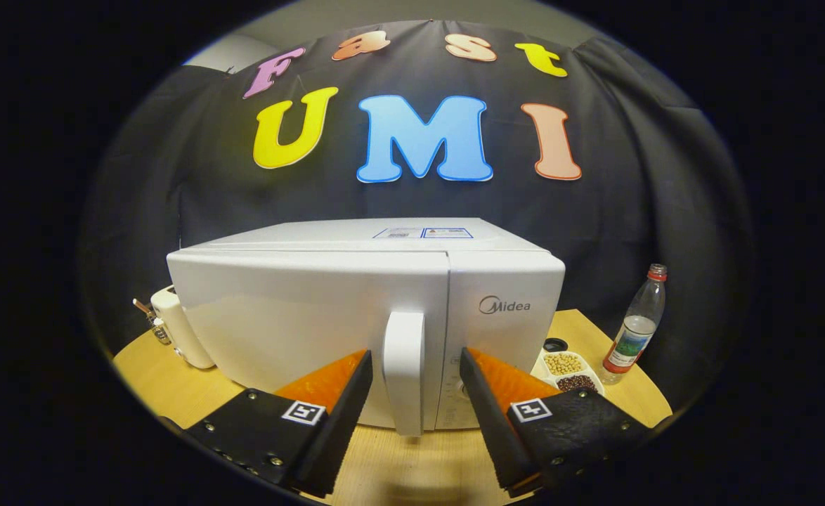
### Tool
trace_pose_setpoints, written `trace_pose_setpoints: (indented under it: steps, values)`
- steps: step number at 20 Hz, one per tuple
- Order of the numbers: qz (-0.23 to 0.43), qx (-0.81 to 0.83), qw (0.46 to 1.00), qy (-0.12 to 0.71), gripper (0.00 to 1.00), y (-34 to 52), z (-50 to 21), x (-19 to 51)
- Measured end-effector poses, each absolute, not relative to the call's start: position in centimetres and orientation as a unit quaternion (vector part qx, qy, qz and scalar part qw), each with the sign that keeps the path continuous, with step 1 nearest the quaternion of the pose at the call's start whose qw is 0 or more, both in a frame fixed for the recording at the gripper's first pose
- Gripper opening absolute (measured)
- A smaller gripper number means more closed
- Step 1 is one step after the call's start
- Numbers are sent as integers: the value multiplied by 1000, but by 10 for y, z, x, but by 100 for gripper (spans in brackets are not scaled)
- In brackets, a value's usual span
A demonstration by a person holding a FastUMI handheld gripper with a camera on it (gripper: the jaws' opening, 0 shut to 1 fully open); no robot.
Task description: Open the microwave, put the food inside, and close the microwave door.
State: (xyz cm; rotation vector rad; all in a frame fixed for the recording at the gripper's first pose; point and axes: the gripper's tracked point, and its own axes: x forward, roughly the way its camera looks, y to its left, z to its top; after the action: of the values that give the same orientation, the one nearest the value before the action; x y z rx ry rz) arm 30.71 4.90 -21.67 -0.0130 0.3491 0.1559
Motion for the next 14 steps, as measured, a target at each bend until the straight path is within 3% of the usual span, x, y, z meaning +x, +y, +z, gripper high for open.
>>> trace_pose_setpoints:
  steps: [2, 4, 7, 8, 9, 14]
  values:
    - [85, 4, 981, 176, 60, 53, -218, 305]
    - [78, 9, 981, 180, 47, 54, -218, 305]
    - [80, 33, 977, 196, 39, 57, -222, 305]
    - [94, 41, 974, 203, 30, 63, -220, 296]
    - [101, 40, 974, 198, 12, 64, -215, 295]
    - [114, 30, 968, 224, 11, 66, -220, 287]
